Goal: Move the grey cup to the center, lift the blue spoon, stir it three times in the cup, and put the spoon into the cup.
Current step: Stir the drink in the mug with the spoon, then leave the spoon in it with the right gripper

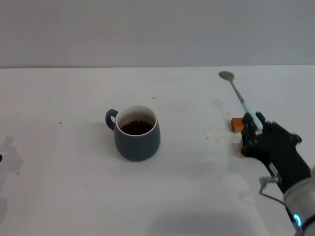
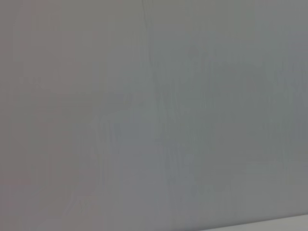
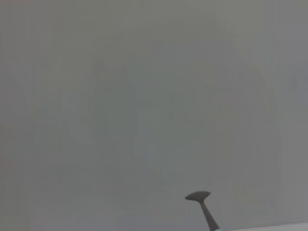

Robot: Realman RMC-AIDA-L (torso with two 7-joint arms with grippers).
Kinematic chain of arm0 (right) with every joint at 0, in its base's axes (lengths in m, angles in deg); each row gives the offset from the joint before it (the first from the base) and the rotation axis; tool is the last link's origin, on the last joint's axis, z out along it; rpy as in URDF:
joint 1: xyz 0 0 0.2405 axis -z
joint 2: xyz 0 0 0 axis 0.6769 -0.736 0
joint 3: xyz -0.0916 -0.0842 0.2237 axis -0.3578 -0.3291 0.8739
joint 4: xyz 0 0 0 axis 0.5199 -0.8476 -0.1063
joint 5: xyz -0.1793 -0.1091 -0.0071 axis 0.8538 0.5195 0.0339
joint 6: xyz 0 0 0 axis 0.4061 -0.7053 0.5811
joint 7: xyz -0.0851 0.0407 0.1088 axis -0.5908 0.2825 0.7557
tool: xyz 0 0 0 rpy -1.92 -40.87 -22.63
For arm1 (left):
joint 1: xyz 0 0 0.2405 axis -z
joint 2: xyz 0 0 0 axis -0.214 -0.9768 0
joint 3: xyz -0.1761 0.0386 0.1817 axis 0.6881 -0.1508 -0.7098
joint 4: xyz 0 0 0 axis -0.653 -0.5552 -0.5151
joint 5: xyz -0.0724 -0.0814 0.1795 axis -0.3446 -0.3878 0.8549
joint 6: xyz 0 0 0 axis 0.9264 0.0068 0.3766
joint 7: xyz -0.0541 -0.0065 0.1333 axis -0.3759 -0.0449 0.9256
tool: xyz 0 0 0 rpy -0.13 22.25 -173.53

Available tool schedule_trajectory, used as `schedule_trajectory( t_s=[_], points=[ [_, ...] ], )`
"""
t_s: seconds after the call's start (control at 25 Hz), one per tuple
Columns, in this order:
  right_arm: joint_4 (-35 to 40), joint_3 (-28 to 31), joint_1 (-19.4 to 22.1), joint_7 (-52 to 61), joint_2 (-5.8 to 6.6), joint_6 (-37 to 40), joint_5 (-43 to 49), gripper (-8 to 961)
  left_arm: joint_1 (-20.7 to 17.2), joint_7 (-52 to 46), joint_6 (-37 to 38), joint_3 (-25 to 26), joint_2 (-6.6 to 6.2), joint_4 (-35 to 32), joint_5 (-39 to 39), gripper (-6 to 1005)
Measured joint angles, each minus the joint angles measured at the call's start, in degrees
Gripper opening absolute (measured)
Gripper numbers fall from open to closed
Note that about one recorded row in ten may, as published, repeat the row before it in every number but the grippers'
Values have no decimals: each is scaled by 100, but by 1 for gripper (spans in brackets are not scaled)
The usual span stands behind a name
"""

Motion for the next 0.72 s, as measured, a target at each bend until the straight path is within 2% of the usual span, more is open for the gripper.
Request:
schedule_trajectory(
  t_s=[0.04,0.16,0.24,0.28,0.4,0.52,0.6,0.72],
  points=[
    [-446,202,-4,-473,166,-245,-151,160,3,0,-2,0,0,-3,0,-2],
    [-1388,806,28,-1890,402,-786,-845,160,6,0,-6,0,0,-6,0,-2],
    [-1877,1319,105,-3190,401,-1070,-1616,160,6,0,-7,0,0,-7,0,-2],
    [-2080,1600,159,-3867,363,-1180,-2043,160,6,0,-8,0,0,-7,0,-2],
    [-2551,2321,325,-5516,165,-1430,-3010,160,7,0,-8,0,0,-10,0,-2],
    [-2877,2834,430,-6895,-90,-1501,-3752,160,1,0,-10,0,0,-15,0,-2],
    [-3038,3208,520,-7956,-370,-1485,-4354,159,1,0,-10,0,0,-15,0,-2],
    [-3238,3771,768,-9581,-891,-1449,-5076,159,-7,0,-70,0,0,-15,0,-2]
  ],
)
